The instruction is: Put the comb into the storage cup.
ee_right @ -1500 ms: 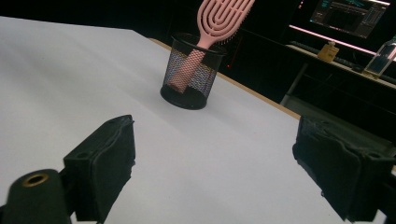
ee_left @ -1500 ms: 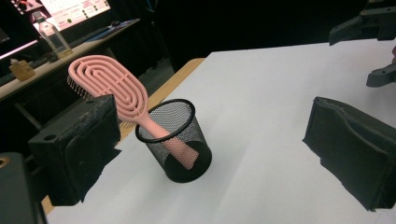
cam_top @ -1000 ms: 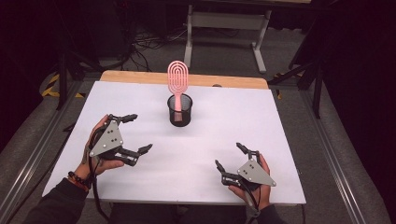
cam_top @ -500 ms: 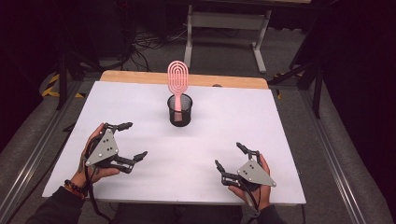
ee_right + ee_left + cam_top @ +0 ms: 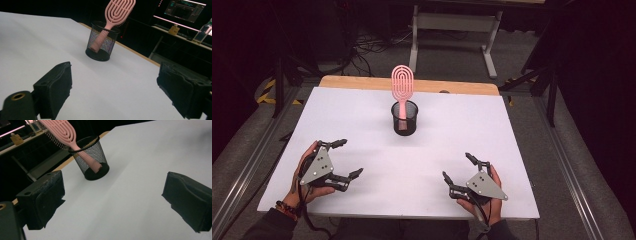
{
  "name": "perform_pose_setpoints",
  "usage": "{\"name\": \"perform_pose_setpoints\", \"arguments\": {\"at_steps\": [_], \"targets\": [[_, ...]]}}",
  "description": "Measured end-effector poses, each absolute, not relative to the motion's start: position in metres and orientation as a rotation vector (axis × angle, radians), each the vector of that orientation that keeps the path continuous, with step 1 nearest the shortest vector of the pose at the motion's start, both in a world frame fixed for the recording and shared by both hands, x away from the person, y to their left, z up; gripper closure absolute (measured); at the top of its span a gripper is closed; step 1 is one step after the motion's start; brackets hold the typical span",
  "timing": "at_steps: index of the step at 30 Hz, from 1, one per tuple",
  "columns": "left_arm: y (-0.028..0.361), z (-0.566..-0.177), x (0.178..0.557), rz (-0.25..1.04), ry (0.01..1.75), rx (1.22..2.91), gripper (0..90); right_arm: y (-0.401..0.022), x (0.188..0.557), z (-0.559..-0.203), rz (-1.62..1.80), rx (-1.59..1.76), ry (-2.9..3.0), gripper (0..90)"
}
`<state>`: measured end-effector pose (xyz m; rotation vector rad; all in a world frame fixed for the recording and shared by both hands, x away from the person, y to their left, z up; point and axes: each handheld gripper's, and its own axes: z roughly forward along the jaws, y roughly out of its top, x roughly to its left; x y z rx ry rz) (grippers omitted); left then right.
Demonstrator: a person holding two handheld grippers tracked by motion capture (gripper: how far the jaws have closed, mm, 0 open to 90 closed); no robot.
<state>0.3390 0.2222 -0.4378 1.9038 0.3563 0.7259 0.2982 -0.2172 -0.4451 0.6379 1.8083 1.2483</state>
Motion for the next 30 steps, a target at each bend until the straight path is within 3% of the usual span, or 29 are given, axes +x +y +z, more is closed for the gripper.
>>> {"name": "perform_pose_setpoints", "arguments": {"at_steps": [16,30], "targets": [[0.263,-0.484,0.321,0.665,0.533,1.934,5.3,-0.221,0.297,-0.448,1.228,0.647,1.820,11.7],[0.263,-0.477,0.314,0.682,0.517,1.894,4.4,-0.220,0.294,-0.447,1.229,0.642,1.804,11.0]]}}
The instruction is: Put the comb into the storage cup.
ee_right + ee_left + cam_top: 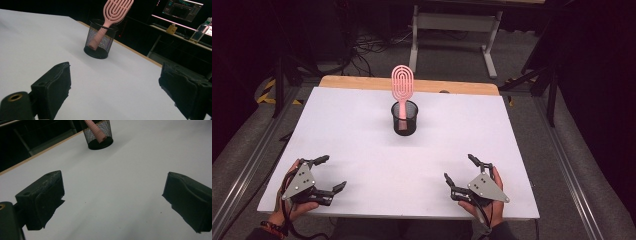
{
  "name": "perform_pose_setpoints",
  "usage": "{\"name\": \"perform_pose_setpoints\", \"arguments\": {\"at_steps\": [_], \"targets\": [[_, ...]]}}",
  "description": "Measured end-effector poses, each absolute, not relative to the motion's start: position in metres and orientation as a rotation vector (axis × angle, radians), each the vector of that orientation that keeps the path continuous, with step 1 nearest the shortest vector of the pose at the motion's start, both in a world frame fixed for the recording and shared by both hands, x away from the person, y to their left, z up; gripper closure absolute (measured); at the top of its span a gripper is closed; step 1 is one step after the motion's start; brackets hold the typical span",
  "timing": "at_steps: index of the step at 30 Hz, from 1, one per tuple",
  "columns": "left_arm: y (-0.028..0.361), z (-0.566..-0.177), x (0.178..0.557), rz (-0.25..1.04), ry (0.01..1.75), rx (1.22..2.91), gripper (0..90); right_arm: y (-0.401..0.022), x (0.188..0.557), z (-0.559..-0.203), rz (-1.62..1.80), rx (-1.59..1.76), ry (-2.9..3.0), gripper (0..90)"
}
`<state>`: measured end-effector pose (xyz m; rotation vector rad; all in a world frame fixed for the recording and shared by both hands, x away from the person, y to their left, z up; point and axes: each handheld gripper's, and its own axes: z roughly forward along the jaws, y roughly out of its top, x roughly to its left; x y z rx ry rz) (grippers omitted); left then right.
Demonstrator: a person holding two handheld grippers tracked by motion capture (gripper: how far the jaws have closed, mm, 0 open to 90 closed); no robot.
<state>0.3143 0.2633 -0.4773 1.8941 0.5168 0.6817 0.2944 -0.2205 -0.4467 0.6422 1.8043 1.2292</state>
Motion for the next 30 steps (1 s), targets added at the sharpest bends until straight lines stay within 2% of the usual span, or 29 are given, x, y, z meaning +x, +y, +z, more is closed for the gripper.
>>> {"name": "perform_pose_setpoints", "arguments": {"at_steps": [30], "targets": [[0.2647,-0.4706,0.3127,0.690,0.510,1.876,4.5,-0.2199,0.2955,-0.4481,1.220,0.649,1.814,10.9]]}}
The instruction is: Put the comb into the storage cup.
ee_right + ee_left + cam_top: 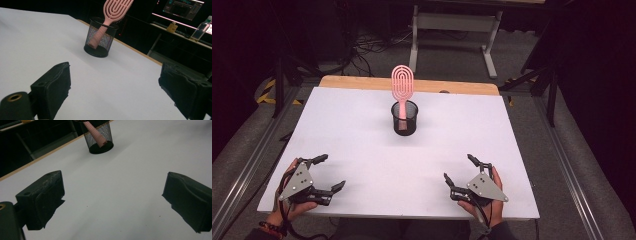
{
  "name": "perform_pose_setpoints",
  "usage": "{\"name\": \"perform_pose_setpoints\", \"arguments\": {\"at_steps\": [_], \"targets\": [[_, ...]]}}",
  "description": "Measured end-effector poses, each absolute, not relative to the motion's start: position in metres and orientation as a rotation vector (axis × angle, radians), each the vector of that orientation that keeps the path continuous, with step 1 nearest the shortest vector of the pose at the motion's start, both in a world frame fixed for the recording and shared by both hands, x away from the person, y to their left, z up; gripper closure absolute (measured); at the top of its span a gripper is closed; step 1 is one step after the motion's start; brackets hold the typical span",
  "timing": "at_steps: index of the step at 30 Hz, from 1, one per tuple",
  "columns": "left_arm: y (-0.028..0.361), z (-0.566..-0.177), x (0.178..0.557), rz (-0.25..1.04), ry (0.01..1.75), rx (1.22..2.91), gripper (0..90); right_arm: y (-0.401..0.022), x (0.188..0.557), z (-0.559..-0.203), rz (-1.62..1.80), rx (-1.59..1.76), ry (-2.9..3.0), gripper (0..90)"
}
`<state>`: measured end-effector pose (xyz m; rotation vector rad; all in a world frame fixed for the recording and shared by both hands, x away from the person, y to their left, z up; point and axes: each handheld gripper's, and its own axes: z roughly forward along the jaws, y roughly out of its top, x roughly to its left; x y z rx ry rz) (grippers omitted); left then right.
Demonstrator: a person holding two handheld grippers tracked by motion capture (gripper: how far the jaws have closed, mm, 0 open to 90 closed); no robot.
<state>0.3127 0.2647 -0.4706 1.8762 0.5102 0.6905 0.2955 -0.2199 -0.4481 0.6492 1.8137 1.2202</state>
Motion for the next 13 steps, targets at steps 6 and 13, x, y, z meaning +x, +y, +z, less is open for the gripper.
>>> {"name": "perform_pose_setpoints", "arguments": {"at_steps": [6,13], "targets": [[0.2639,-0.4705,0.3134,0.681,0.510,1.875,4.5,-0.2206,0.2959,-0.4486,1.219,0.656,1.811,10.9],[0.2650,-0.4697,0.3157,0.674,0.525,1.859,4.5,-0.2224,0.2966,-0.4488,1.223,0.668,1.798,10.9]]}}
